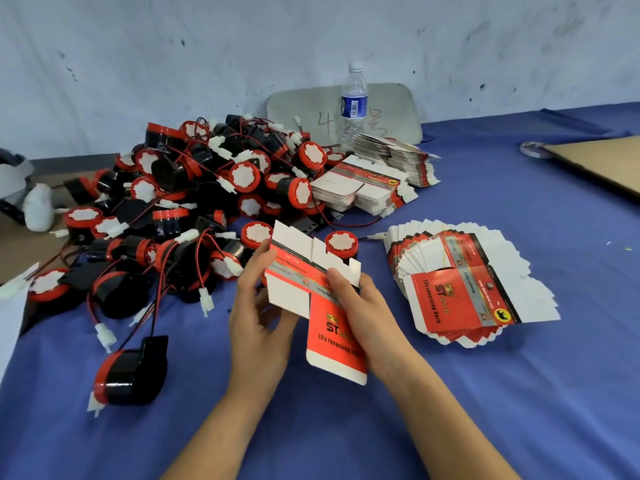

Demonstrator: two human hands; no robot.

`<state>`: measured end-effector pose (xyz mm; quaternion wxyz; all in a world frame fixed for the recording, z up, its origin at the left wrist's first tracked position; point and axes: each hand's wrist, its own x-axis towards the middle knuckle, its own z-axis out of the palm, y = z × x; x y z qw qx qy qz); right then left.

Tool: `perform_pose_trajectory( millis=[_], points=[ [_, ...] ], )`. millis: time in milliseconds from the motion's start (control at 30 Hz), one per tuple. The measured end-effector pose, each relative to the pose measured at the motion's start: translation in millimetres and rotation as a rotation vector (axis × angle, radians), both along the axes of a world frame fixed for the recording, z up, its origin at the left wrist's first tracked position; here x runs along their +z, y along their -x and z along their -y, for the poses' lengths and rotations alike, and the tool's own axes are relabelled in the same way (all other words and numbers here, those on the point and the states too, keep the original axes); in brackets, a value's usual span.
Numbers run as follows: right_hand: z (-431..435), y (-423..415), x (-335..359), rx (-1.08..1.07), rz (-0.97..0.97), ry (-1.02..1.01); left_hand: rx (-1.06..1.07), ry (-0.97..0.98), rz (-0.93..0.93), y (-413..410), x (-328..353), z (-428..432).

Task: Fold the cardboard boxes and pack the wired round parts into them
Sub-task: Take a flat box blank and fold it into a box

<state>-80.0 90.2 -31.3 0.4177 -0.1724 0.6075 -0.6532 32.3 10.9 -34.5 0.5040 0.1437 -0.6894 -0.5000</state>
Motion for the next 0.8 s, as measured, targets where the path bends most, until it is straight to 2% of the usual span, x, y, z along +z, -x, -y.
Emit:
perform_pose_trajectory(
  millis=[133, 267, 433, 500, 600, 667, 733, 800],
  points=[
    [4, -1, 1, 0.034, 0.056, 0.055, 0.052, 0.068, 0.018, 0, -1, 1],
    [3, -1, 10, 0.132, 0.330, 0.146, 0.097, 0.201, 0.096, -1, 0, 1],
    [-11, -1, 18, 0.258, 0.623, 0.398, 0.026, 0.368, 0.305, 6, -2, -8],
    [-17, 2, 19, 0.251, 0.617, 0.417, 0.031, 0.375, 0.349, 7, -1, -7],
    [-16, 4, 20, 0.195, 0.588, 0.378, -0.013, 0.270, 0.337, 2, 0, -5],
    [-14, 5, 20, 0.114, 0.550, 0.324, 0.030, 0.225, 0.313, 0, 0, -4],
    [-12, 7, 20, 0.053, 0.459, 0.303, 0.113, 0.157, 0.290, -2, 3, -1],
    [-11, 9, 18, 0.016, 0.365, 0.333, 0.077, 0.039, 0.241, -2, 7, 0]
  ],
)
